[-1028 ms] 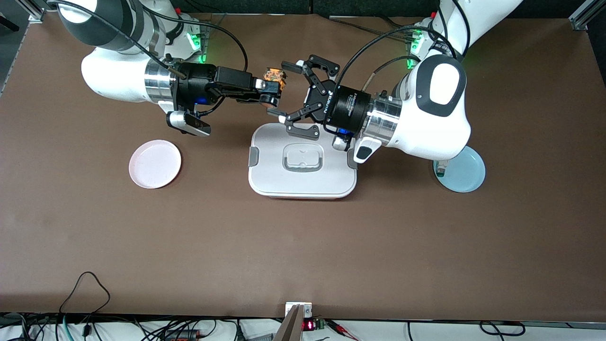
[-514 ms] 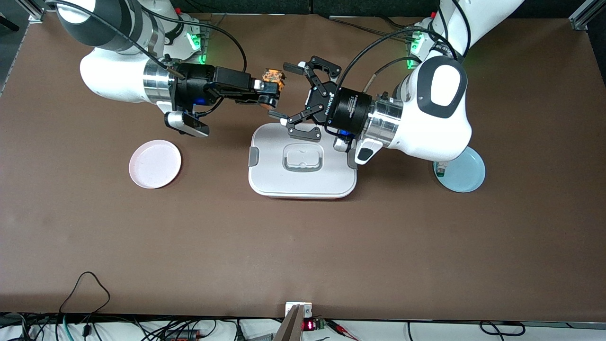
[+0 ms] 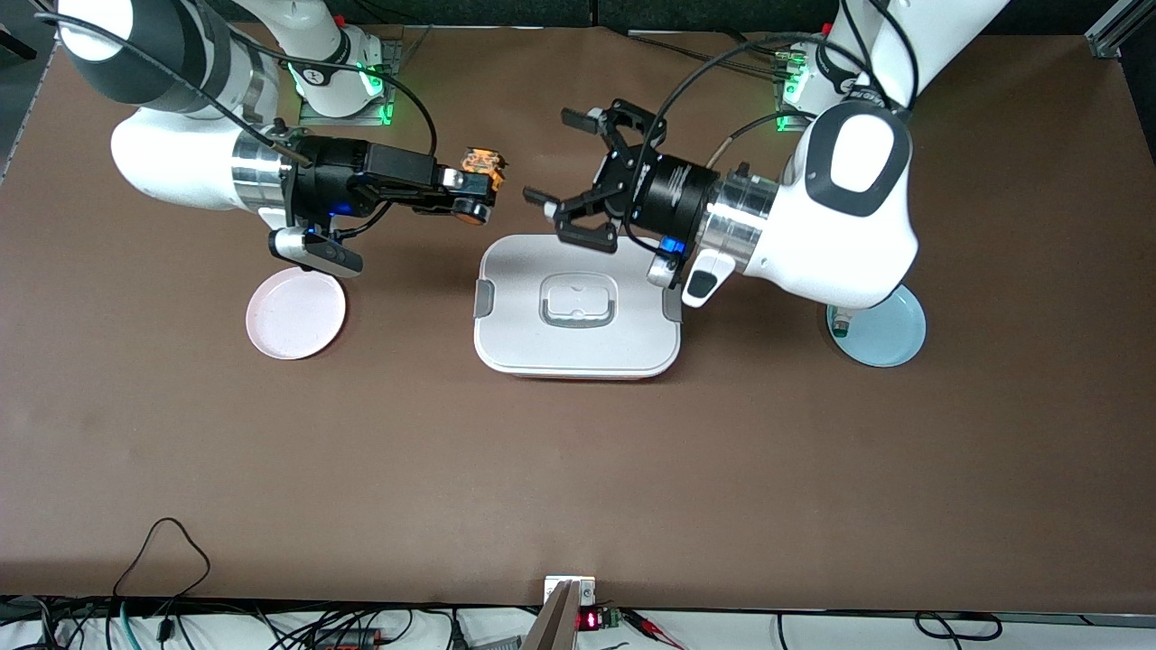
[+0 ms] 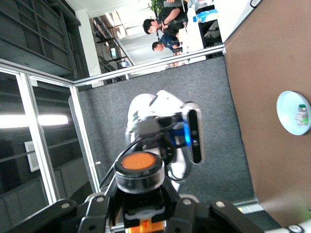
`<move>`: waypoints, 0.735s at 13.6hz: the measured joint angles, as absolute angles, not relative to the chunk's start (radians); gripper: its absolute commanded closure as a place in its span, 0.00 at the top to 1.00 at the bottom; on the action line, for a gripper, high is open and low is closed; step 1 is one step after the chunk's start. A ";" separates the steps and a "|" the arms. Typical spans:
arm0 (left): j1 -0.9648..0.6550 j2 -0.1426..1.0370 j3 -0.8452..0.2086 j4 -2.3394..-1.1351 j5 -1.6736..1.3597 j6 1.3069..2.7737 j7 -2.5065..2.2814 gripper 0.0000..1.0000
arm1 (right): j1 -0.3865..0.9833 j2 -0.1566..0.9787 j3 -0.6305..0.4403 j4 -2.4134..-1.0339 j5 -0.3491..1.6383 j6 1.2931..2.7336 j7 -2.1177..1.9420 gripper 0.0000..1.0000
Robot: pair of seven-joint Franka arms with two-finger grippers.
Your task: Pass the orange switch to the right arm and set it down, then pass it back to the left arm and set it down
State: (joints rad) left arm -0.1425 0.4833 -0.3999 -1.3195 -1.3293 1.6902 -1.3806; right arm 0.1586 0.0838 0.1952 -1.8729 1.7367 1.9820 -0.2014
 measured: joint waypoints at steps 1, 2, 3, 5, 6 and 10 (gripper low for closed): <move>-0.140 0.466 -0.401 -1.314 -1.278 1.658 -1.337 1.00 | 0.138 0.083 0.195 -1.877 1.703 1.954 -0.201 0.28; -0.139 0.446 -0.402 -1.310 -1.223 1.629 -1.293 1.00 | 0.118 0.083 0.195 -1.882 1.668 1.928 -0.201 0.28; -0.139 0.425 -0.404 -1.310 -1.170 1.605 -1.249 1.00 | 0.100 0.083 0.194 -1.887 1.628 1.903 -0.201 0.28; -0.140 0.392 -0.407 -1.310 -1.085 1.558 -1.155 1.00 | 0.064 0.082 0.194 -1.897 1.526 1.845 -0.201 0.28; -0.140 0.382 -0.407 -1.310 -1.046 1.537 -1.101 1.00 | 0.044 0.081 0.194 -1.899 1.470 1.810 -0.201 0.28; -0.141 0.346 -0.415 -1.310 -0.836 1.473 -0.968 1.00 | -0.045 0.079 0.192 -1.901 1.243 1.711 -0.212 0.28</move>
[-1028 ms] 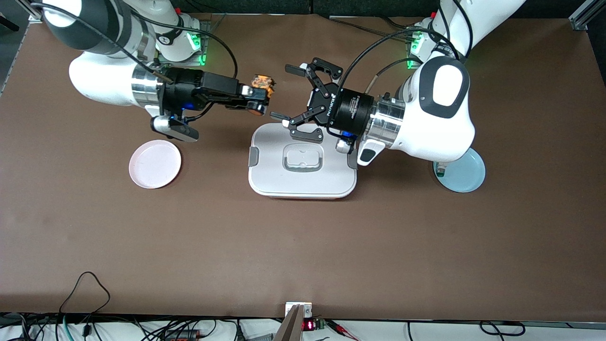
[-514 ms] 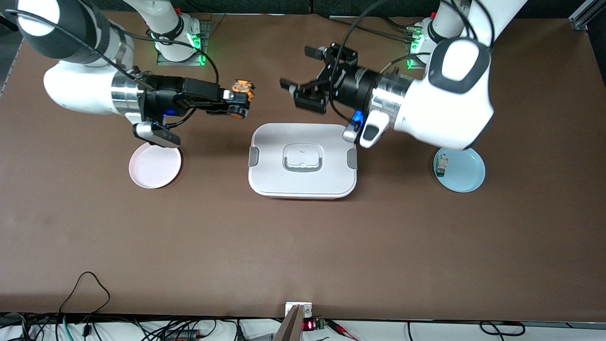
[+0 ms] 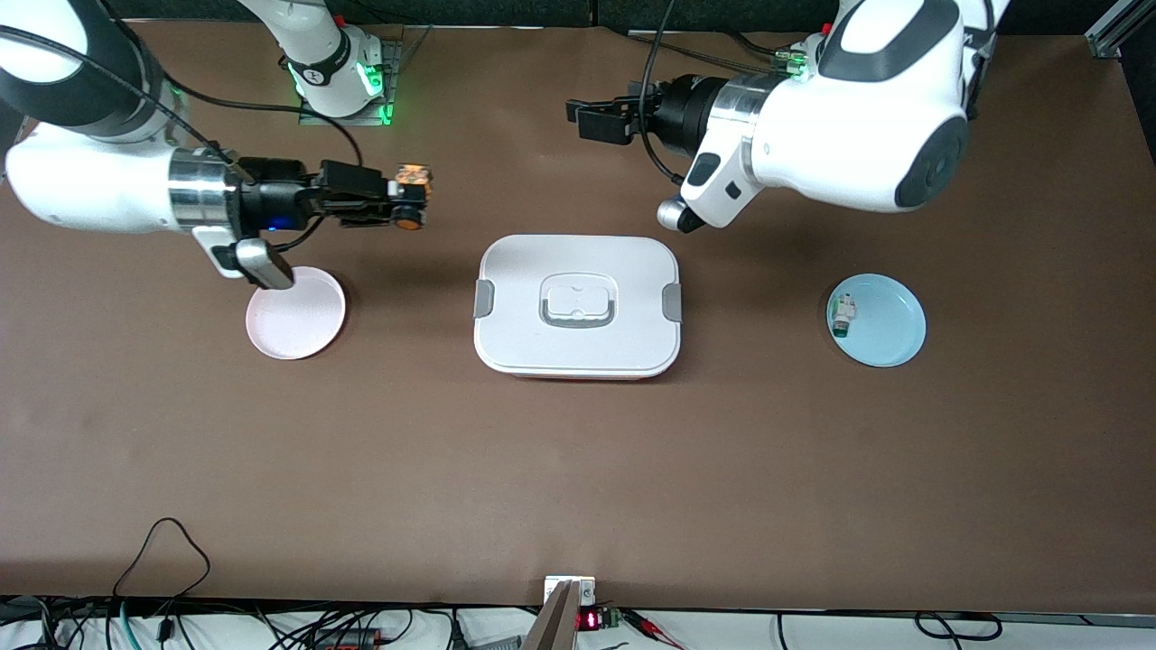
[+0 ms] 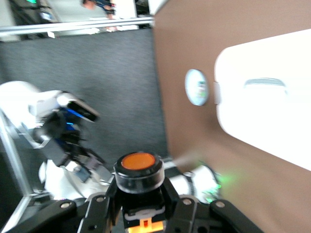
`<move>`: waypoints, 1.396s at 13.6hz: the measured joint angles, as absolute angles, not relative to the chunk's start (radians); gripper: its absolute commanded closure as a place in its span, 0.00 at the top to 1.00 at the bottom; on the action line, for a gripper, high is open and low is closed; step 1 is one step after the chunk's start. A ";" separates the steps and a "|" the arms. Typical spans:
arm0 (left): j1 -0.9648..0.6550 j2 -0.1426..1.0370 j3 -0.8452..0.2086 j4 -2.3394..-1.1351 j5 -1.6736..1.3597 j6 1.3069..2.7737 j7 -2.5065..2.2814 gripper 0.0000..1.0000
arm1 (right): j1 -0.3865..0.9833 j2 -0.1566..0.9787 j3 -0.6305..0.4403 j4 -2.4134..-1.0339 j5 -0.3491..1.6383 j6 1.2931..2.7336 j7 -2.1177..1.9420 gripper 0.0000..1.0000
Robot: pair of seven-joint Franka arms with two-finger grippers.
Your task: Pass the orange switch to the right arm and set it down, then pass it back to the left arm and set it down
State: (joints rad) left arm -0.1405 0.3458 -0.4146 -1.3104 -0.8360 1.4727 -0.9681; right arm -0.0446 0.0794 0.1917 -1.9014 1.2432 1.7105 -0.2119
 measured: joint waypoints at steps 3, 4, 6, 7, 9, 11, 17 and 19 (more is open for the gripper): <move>-0.144 0.307 -0.439 -1.310 -0.665 1.434 -0.903 1.00 | -0.073 0.080 0.191 -1.906 1.060 1.668 -0.258 0.28; -0.145 0.294 -0.451 -1.311 -0.603 1.425 -0.868 1.00 | -0.074 0.080 0.192 -1.907 0.991 1.661 -0.281 0.28; -0.144 0.261 -0.460 -1.313 -0.475 1.404 -0.764 1.00 | -0.076 0.080 0.192 -1.912 0.874 1.659 -0.331 0.28; -0.139 0.241 -0.458 -1.320 -0.428 1.390 -0.701 1.00 | -0.079 0.081 0.192 -1.916 0.824 1.658 -0.357 0.28; -0.112 0.197 -0.415 -1.346 -0.388 1.347 -0.565 1.00 | -0.084 0.084 0.192 -1.927 0.726 1.659 -0.416 0.28; -0.078 0.167 -0.326 -1.368 -0.351 1.307 -0.428 1.00 | -0.087 0.088 0.192 -1.932 0.626 1.660 -0.462 0.28; -0.016 0.116 -0.157 -1.433 -0.131 1.292 0.078 1.00 | -0.087 0.099 0.194 -1.936 0.295 1.710 -0.694 0.28; -0.021 0.104 -0.151 -1.438 -0.054 1.292 0.108 1.00 | -0.092 0.099 0.194 -1.950 0.240 1.731 -0.736 0.28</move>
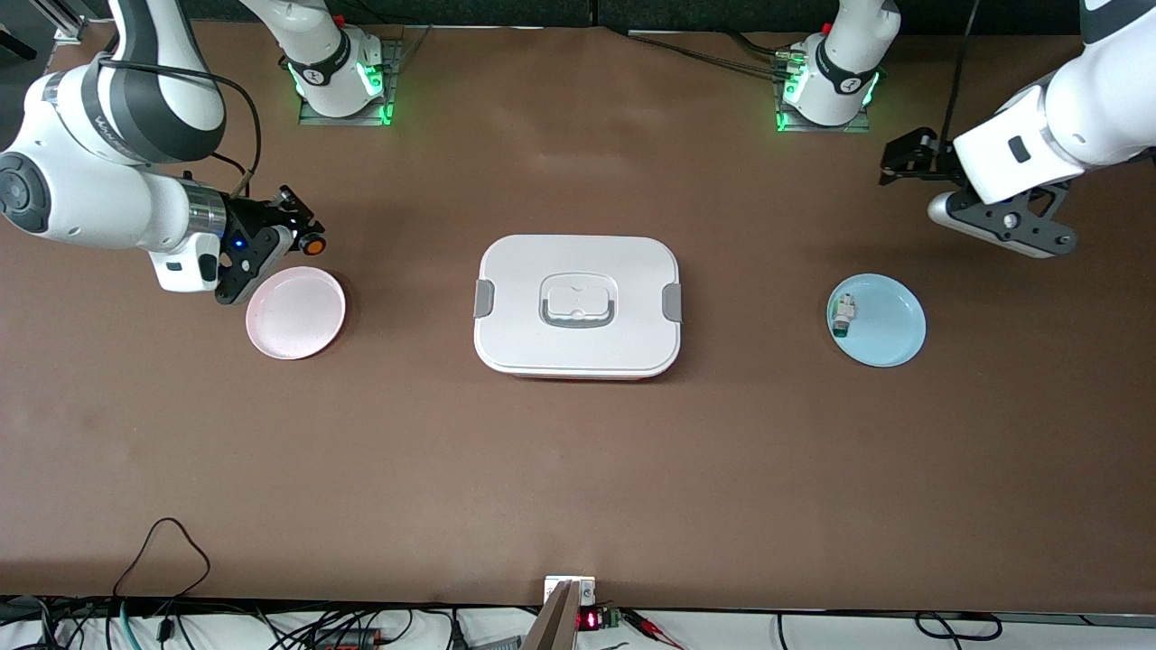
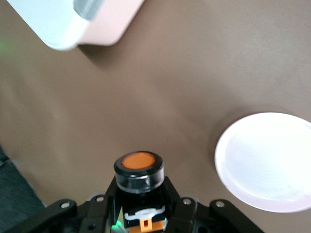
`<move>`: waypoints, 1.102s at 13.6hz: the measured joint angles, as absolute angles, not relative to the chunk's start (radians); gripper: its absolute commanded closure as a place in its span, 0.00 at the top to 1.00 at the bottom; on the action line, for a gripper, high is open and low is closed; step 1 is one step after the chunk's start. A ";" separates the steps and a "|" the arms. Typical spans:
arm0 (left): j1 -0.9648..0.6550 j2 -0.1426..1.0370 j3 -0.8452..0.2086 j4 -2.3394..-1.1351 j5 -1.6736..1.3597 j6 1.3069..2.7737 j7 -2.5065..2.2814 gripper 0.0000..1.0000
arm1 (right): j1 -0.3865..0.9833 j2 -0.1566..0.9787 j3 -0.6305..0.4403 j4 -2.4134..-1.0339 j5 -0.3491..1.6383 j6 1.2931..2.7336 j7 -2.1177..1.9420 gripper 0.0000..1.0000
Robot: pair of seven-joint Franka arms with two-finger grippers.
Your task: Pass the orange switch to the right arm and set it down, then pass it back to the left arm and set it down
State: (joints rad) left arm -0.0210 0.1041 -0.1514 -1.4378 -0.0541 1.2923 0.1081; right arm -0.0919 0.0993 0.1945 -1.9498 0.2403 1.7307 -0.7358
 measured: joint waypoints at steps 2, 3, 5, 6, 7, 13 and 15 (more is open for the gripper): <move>-0.027 0.094 -0.144 -1.439 -0.011 1.296 0.112 1.00 | -0.114 0.100 0.195 -1.988 0.192 1.795 -0.815 0.28; -0.026 0.092 -0.140 -1.440 0.006 1.303 0.112 1.00 | -0.128 0.101 0.194 -2.013 0.157 1.839 -0.874 0.28; -0.017 0.090 -0.129 -1.441 0.045 1.343 0.115 1.00 | -0.144 0.105 0.194 -2.053 0.062 1.924 -0.970 0.30; -0.010 0.090 -0.127 -1.442 0.069 1.369 0.122 1.00 | -0.147 0.107 0.194 -2.066 -0.001 1.964 -1.002 0.31; -0.005 0.088 -0.127 -1.443 0.091 1.390 0.131 1.00 | -0.147 0.109 0.195 -2.079 -0.053 1.999 -1.021 0.31; 0.032 0.005 -0.125 -1.521 0.110 1.449 0.228 1.00 | -0.160 0.123 0.195 -2.214 -0.148 2.249 -1.157 0.31; 0.039 -0.011 -0.110 -1.542 0.108 1.436 0.269 1.00 | -0.165 0.146 0.195 -2.243 -0.206 2.305 -1.206 0.32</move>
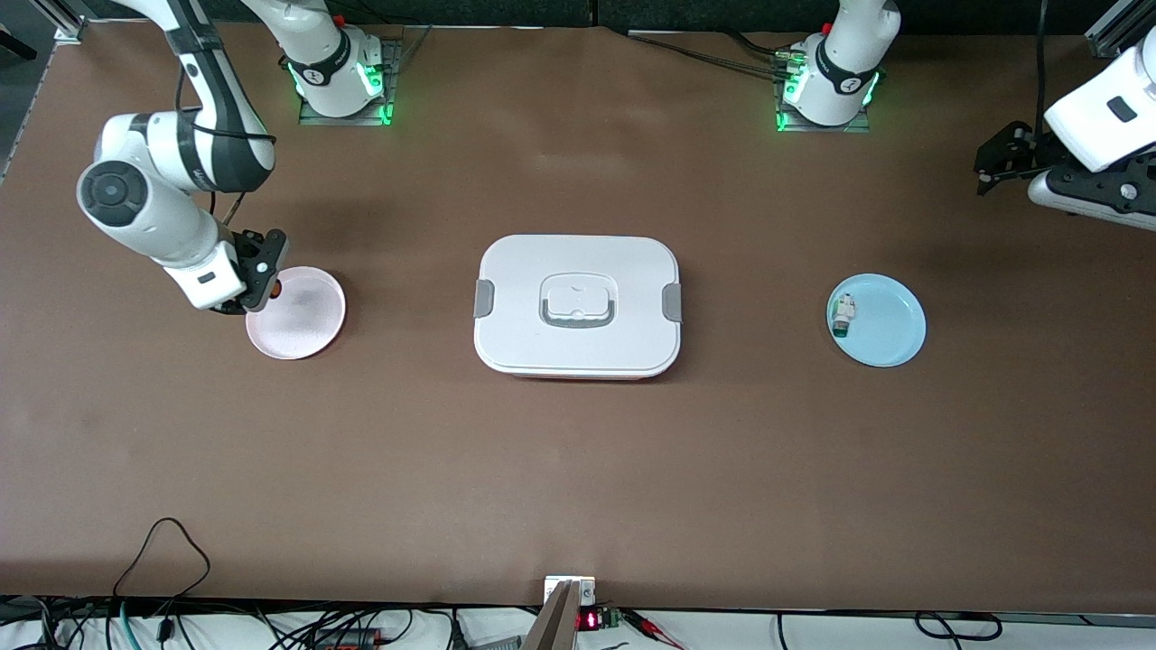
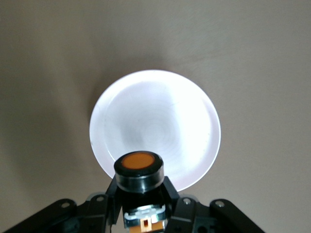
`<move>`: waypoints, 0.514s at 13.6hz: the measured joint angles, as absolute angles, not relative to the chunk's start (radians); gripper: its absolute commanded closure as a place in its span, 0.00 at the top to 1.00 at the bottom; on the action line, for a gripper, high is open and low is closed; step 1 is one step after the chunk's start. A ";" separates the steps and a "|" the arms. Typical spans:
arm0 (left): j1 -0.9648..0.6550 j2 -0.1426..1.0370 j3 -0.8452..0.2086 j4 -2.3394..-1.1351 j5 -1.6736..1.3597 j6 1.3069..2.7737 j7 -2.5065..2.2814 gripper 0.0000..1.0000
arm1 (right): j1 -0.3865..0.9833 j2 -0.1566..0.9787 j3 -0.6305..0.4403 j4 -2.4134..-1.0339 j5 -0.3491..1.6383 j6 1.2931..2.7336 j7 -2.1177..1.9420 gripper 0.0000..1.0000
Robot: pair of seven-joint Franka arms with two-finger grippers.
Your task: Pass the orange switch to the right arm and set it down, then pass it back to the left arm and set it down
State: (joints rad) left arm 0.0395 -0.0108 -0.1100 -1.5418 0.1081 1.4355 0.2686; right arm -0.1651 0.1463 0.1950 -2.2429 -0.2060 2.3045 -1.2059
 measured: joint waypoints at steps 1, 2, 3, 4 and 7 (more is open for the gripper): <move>0.040 -0.012 -0.081 -1.549 0.099 1.446 0.315 1.00 | -0.166 0.161 0.195 -2.247 -0.220 2.315 -1.218 0.32; 0.040 -0.012 -0.048 -1.555 0.088 1.470 0.361 1.00 | -0.166 0.174 0.195 -2.248 -0.225 2.322 -1.224 0.32; 0.039 -0.012 -0.018 -1.560 0.076 1.492 0.394 1.00 | -0.166 0.185 0.196 -2.248 -0.226 2.329 -1.227 0.32; 0.034 -0.012 0.005 -1.564 0.067 1.504 0.411 1.00 | -0.166 0.196 0.196 -2.249 -0.226 2.337 -1.230 0.32; 0.003 -0.011 0.044 -1.568 0.048 1.520 0.415 1.00 | -0.171 0.248 0.196 -2.254 -0.226 2.412 -1.231 0.32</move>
State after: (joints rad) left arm 0.0029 -0.0109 0.0443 -1.5676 0.0484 1.5202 0.4152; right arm -0.1708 0.2480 0.1956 -2.2542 -0.2262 2.4117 -1.2313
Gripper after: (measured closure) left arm 0.000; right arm 0.639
